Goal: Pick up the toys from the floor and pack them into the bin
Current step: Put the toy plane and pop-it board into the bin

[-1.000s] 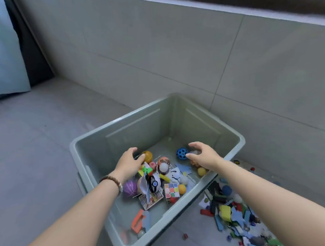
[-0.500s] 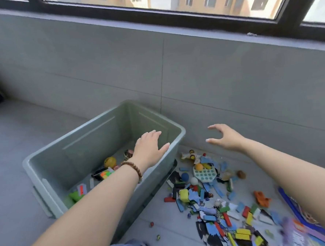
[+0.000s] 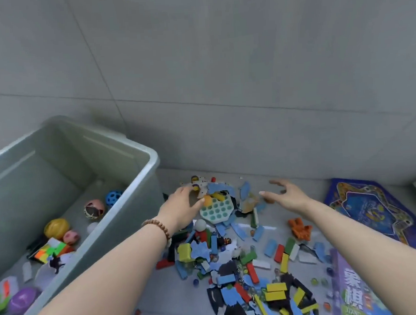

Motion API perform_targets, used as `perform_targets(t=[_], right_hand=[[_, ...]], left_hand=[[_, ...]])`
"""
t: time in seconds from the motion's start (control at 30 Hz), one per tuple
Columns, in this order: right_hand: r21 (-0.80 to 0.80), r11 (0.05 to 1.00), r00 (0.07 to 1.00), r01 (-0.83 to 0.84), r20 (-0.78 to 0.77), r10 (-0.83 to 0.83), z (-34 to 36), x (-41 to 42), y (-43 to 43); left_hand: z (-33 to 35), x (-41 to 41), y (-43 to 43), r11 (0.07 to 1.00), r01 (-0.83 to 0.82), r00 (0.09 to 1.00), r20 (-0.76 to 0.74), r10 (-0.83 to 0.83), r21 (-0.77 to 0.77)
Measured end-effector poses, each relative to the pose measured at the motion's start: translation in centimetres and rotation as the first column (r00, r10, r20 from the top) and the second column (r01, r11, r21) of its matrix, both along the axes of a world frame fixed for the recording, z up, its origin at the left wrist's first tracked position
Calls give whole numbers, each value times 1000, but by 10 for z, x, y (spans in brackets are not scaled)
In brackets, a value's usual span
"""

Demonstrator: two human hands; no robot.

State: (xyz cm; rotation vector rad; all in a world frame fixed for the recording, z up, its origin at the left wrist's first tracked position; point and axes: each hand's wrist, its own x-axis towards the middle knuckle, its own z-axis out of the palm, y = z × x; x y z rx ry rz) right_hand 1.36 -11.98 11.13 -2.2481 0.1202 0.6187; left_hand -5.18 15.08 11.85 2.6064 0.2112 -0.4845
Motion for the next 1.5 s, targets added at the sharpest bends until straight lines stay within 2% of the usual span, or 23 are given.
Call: perform_targets(t=[0.13,0.27,0.47,0.53,0.67,0.77,0.83,0.9,1.0,1.17,1.2,1.27,1.37,1.43,1.5], right_hand=[[64,998,996,20,-89,-14,-65,11,11],[145,988,986,52,-163,-28,-102,21,39],[240,967,989,85,-134,-54,-139,22,77],[244,967,996,77,-67,-62,-146,24,84],[189,980,993,-63,105,44,-151,34,96],[165,982,988,-88,143,64,-159,39,112],[89,991,984,-100,155,85,-170,40,123],[4,995,986,-101,136,100,-177,40,133],[-110,989,987,-103,110,115,-182,42,144],[-169,979,987,-112,95,130,-182,45,149],[-143,984,987,-104,106,119,-181,46,146],[30,999,994,-22,108,18,-177,47,134],[309,934,982,178,0,-188,-164,59,96],[374,873,946,314,-38,-323,-161,72,66],[382,838,909,389,-11,-417,-158,84,29]], left_hand=[[-68,21,-10,983,-125,978,-185,100,-131],[-120,27,-1,982,-162,945,-302,126,-97],[-164,31,20,991,-52,975,-219,24,-123],[-173,32,18,995,-5,983,-182,-13,-95],[-187,29,15,1000,26,999,-44,-26,4],[-193,26,21,999,40,998,-41,-41,-18],[-193,23,25,998,54,998,-28,-55,-37],[-195,22,28,996,30,999,16,-29,-87],[-196,24,35,957,-138,984,76,162,-255],[-184,34,35,773,-330,919,3,394,-541],[-179,37,30,748,-347,909,-8,416,-565],[-171,44,19,699,-368,896,-34,442,-613],[-163,61,-8,645,-375,893,-73,443,-666],[-157,73,-28,629,-370,903,-107,416,-683],[-154,87,-57,636,-345,925,-136,354,-690]])
